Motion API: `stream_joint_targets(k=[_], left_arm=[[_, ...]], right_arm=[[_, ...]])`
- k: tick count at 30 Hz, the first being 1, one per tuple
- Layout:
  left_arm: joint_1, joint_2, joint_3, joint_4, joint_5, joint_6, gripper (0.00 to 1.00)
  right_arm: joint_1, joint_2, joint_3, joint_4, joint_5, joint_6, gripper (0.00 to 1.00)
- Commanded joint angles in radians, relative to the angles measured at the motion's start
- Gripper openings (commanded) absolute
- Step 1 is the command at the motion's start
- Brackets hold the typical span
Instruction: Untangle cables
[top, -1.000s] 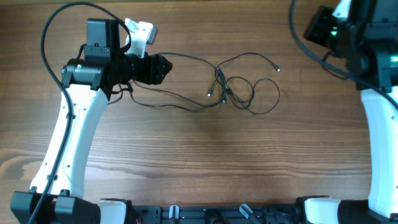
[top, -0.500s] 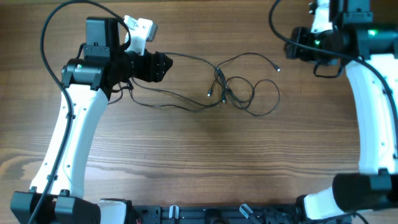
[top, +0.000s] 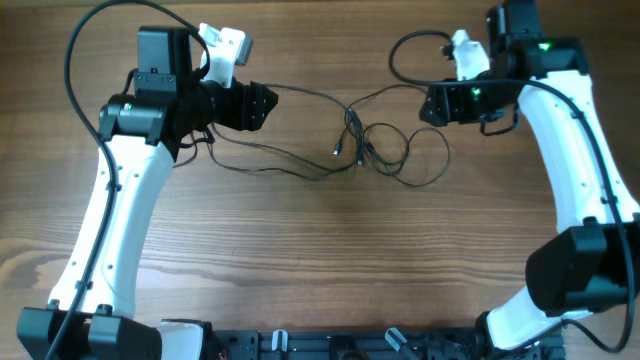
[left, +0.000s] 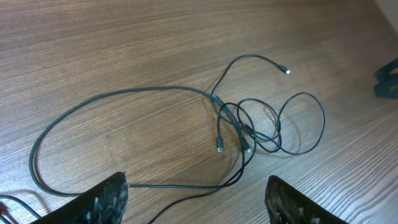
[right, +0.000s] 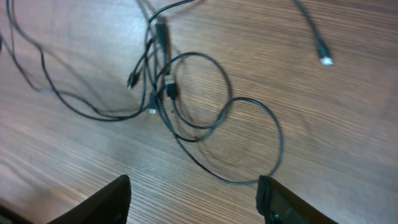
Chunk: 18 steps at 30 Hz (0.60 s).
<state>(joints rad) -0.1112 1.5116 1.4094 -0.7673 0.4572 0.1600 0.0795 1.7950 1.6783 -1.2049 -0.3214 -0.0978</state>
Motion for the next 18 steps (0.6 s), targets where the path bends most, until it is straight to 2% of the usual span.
stream_joint_targets(k=[1, 7, 13, 18], left_arm=[[-0.005, -0.019, 0.018, 0.004, -0.006, 0.016, 0.75], [-0.004, -0.019, 0.018, 0.004, -0.011, 0.016, 0.75], [-0.004, -0.019, 0.018, 0.003, -0.135, -0.018, 0.75], [-0.003, -0.019, 0.018, 0.008, -0.183, -0.045, 0.75]], right_arm=[[0.031, 0.064, -0.010, 0.014, -0.050, -0.094, 0.68], [0.062, 0.150, -0.018, 0.064, -0.053, -0.111, 0.68], [0.109, 0.229, -0.018, 0.122, -0.055, -0.103, 0.68], [0.156, 0.260, -0.019, 0.155, -0.057, -0.101, 0.68]])
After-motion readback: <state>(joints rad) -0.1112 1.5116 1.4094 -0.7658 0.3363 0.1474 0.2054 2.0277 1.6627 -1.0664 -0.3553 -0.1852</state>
